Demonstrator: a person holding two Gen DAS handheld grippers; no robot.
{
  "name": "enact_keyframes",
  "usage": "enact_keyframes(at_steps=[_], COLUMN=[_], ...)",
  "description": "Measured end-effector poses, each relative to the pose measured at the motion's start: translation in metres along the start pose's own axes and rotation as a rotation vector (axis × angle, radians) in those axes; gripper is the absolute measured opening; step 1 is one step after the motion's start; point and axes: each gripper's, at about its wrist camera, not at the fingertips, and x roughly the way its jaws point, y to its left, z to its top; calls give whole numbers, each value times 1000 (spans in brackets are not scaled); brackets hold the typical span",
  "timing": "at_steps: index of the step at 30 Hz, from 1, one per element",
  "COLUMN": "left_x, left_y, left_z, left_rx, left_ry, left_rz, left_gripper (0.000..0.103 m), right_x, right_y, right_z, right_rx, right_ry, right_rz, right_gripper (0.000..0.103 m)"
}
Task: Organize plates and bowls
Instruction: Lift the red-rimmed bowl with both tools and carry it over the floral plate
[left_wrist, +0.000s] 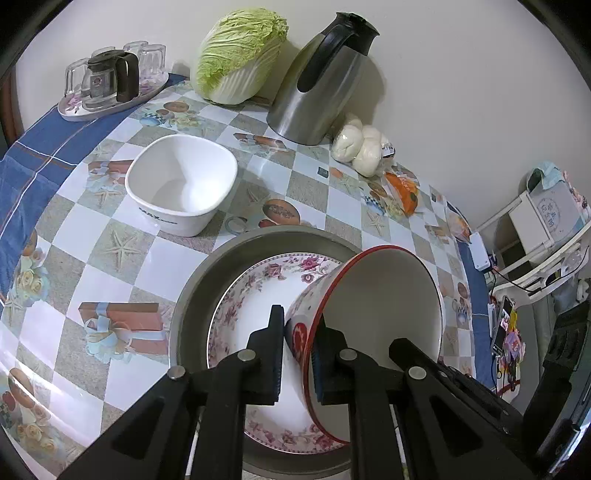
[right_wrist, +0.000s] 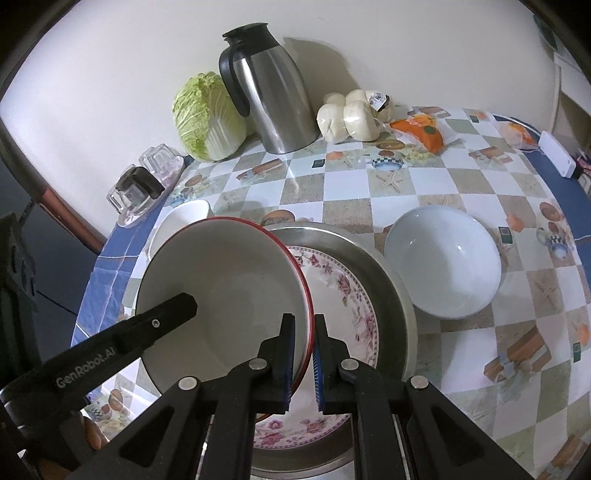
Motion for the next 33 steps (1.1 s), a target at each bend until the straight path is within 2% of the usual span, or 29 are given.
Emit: enact_keyframes(at_steps=[19,33], left_x=[21,33], left_y=[6,4], left_z=[-8,-13], left_rx=[-33,-35], left_ry=[91,135], left_rz=[16,17], left_gripper=[13,14], right_x=[16,19], right_y=[-6,-10], right_z=[-6,-5], right_rx=[25,47], right_ry=[77,103], right_rz=[-22,-35], right_gripper=[11,12])
